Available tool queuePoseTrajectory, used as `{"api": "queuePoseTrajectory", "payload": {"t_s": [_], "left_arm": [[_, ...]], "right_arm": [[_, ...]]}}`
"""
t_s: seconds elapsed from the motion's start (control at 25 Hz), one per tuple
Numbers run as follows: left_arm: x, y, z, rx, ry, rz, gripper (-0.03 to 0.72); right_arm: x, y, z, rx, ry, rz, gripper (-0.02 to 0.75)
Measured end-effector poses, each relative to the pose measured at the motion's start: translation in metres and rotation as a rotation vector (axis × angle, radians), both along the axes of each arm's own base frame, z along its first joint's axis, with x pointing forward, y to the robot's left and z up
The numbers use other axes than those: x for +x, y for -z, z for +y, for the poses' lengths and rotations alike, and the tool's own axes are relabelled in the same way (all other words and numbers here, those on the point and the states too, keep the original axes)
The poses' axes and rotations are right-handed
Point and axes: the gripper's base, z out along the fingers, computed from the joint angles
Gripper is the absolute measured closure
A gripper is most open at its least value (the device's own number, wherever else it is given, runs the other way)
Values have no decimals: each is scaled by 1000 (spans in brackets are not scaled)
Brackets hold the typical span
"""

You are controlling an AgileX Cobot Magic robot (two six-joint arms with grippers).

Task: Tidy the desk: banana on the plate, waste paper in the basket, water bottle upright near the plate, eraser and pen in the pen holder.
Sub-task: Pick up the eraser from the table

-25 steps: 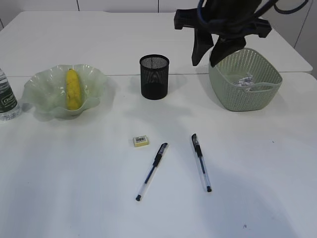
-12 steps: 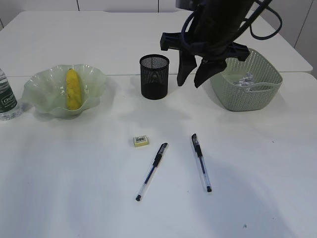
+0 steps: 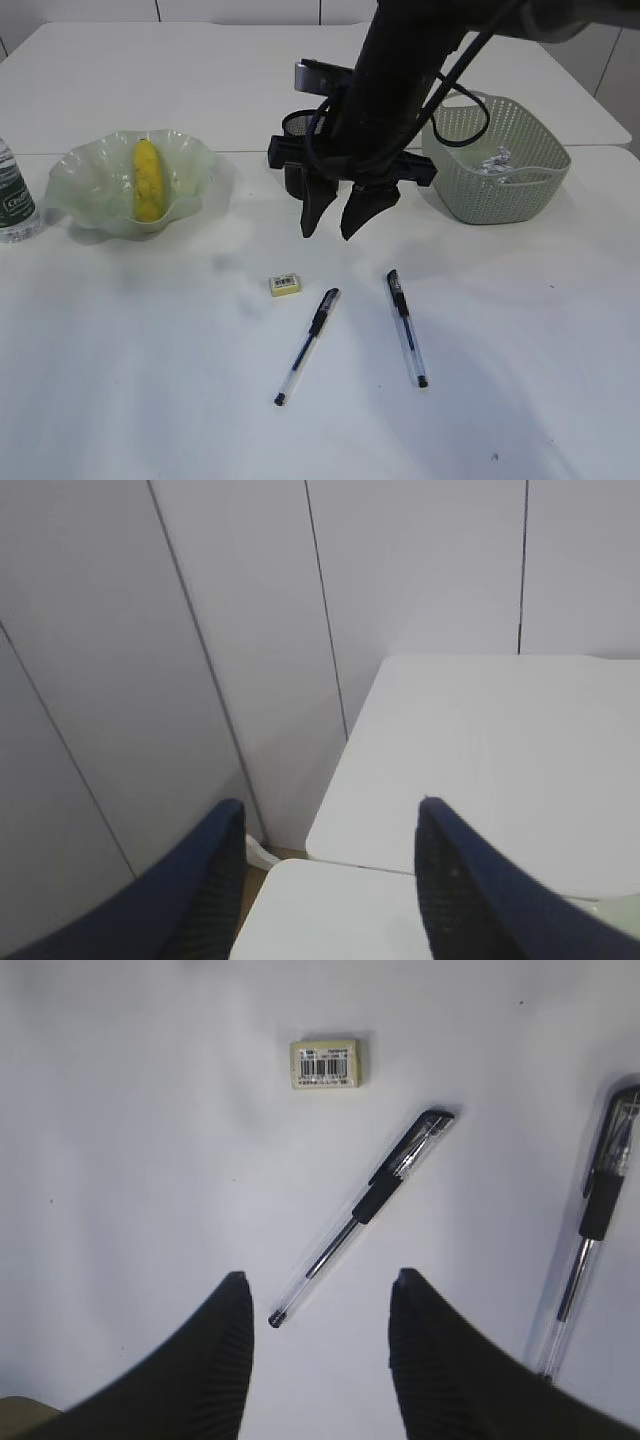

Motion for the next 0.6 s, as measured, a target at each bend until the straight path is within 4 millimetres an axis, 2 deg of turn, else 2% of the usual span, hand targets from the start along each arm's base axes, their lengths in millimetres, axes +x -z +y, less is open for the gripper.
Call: {"api": "queuePoseTrajectory", "payload": {"t_s": [0.24,0.6], "left_arm": [[-4,6,7,-16,-89,60,308],[-3,5,6,-25,-76,49,308]], "right_arm": [[8,27,6,3,-14,33,398],[19,31,15,88,-17,-67,398]]}}
